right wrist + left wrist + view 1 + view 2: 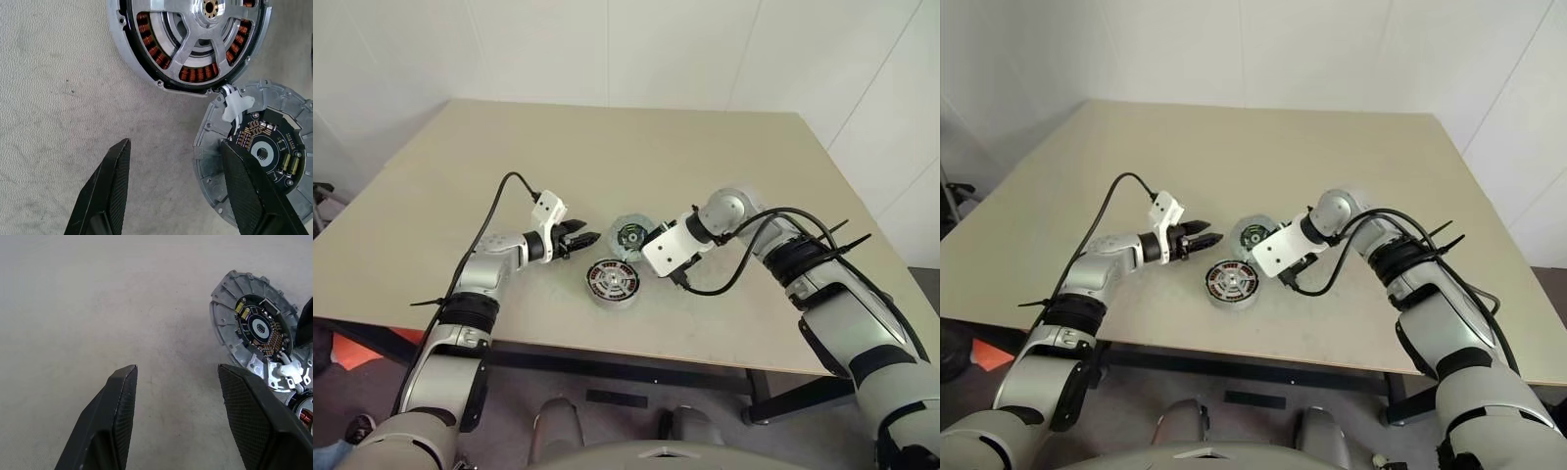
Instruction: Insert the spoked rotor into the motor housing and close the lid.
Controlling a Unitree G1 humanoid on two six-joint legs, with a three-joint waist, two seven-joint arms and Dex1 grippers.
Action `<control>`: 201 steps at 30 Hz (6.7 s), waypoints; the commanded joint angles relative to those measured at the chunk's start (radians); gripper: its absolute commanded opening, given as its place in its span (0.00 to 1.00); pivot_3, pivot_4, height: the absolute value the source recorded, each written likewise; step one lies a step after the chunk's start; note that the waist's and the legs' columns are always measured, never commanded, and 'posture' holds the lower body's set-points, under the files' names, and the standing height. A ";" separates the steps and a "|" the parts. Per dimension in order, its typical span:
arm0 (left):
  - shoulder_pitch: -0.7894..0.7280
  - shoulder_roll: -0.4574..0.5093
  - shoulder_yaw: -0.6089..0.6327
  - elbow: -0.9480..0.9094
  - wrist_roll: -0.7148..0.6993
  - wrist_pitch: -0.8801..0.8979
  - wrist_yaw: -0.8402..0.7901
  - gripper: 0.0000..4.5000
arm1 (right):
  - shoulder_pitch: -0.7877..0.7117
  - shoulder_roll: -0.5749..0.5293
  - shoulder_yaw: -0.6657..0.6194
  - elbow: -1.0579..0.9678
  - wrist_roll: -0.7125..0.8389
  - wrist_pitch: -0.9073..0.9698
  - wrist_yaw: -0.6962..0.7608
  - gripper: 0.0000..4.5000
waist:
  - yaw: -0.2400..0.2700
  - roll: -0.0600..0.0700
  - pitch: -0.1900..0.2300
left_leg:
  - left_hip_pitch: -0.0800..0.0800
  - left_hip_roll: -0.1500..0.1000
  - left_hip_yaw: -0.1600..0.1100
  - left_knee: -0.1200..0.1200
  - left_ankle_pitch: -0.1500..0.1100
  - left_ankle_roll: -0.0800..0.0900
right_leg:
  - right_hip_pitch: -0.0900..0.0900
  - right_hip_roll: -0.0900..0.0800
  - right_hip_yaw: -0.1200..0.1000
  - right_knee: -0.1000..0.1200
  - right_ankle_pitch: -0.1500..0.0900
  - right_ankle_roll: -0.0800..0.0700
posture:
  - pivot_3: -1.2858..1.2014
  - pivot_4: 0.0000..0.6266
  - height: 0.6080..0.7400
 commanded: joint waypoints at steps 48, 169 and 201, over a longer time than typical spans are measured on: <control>-0.089 -0.033 0.002 0.101 0.001 -0.079 -0.028 0.62 | -0.060 -0.060 -0.096 -0.018 -0.050 -0.045 -0.128 0.72 | 0.000 0.000 0.000 | -0.001 0.000 0.000 0.005 -0.002 0.003 | 0.001 0.000 0.000 0.000 0.001 -0.001 | 0.52 0.00 1.00; 0.051 0.033 0.024 -0.100 -0.030 0.047 0.019 0.62 | 0.305 -0.101 0.009 -0.641 -0.091 0.247 -0.037 0.72 | 0.008 0.000 0.001 | 0.007 0.000 0.000 0.002 -0.003 0.002 | 0.008 0.000 0.001 -0.002 0.001 -0.001 | 0.52 0.00 1.00; 0.051 0.035 0.025 -0.110 -0.041 0.051 0.035 0.62 | 0.253 -0.102 -0.016 -0.610 -0.068 0.251 -0.003 0.00 | 0.001 -0.001 0.001 | 0.011 0.000 0.001 -0.003 -0.003 0.002 | 0.012 0.000 0.001 -0.007 0.001 -0.001 | 0.52 0.00 1.00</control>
